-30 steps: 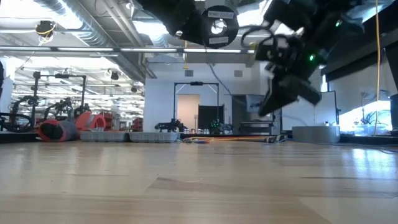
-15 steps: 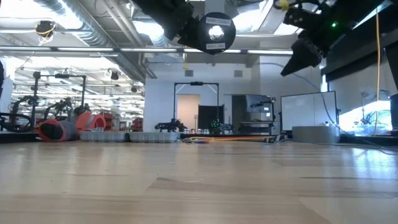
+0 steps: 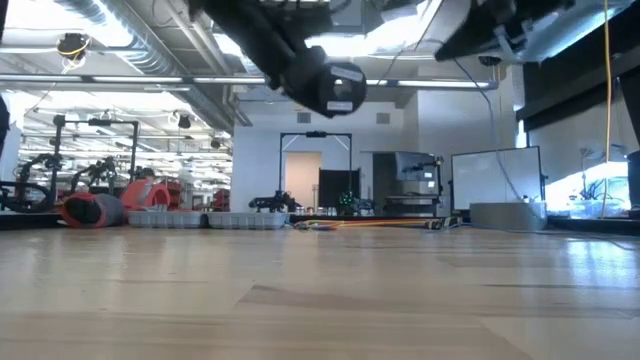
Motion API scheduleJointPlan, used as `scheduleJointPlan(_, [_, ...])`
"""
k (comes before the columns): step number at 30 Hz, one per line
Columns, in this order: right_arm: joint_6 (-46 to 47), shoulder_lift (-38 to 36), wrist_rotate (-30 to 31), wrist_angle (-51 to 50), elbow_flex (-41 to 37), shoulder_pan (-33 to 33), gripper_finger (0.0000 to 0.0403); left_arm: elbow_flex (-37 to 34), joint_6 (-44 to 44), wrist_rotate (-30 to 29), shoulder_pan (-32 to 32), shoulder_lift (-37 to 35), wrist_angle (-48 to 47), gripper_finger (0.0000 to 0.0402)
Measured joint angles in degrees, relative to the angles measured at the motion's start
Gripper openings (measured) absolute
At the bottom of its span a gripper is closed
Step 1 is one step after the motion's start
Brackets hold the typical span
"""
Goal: Coil cords
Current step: Coil the blue wire onto the black spool
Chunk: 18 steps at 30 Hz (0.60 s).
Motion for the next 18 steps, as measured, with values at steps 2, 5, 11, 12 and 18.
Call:
scheduleJointPlan(2, [-1.7, 1.0, -1.6, 4.3, 0.0, 0.2, 0.0007, 0.0, -1.0, 0.0, 0.7, 1.3, 0.8, 0.0000])
scheduleJointPlan(5, [-4.5, 3.3, -4.1, 10.0, 0.0, 0.1, 0.0007, 0.0, -2.1, 0.1, 1.5, 2.8, 4.1, 0.0000])
scheduleJointPlan(11, [-9.0, 8.8, -5.8, 20.1, 0.0, 0.1, 0.0006, 0.1, -4.8, 0.1, 2.5, 3.9, 8.6, 0.0000])
scheduleJointPlan(12, [-9.5, 9.7, -6.0, 21.6, 0.0, 0.1, 0.0006, 0.0, -5.0, 0.1, 2.6, 3.9, 8.6, 0.0000])
scheduleJointPlan(18, [-11.6, 14.7, -12.6, 29.3, 0.0, -2.9, 0.0005, 0.0, -5.8, 1.6, 2.5, 3.9, 11.0, 0.0000])
